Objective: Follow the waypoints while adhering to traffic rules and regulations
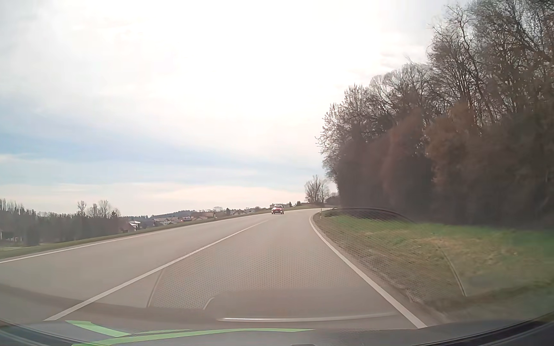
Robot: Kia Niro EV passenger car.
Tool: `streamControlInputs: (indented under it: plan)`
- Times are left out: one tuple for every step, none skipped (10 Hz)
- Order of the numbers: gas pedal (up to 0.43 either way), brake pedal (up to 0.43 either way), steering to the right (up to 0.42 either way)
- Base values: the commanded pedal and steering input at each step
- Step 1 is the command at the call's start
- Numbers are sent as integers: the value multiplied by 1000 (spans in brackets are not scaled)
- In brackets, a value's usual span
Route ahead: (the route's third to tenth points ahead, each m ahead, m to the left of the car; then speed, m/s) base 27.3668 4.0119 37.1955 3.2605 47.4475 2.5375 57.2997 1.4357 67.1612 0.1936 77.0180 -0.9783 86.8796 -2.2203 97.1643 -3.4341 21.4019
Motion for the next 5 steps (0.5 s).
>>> streamControlInputs:
  plan:
    - [228,0,12]
    - [228,0,12]
    - [228,0,11]
    - [228,0,12]
    - [240,0,11]
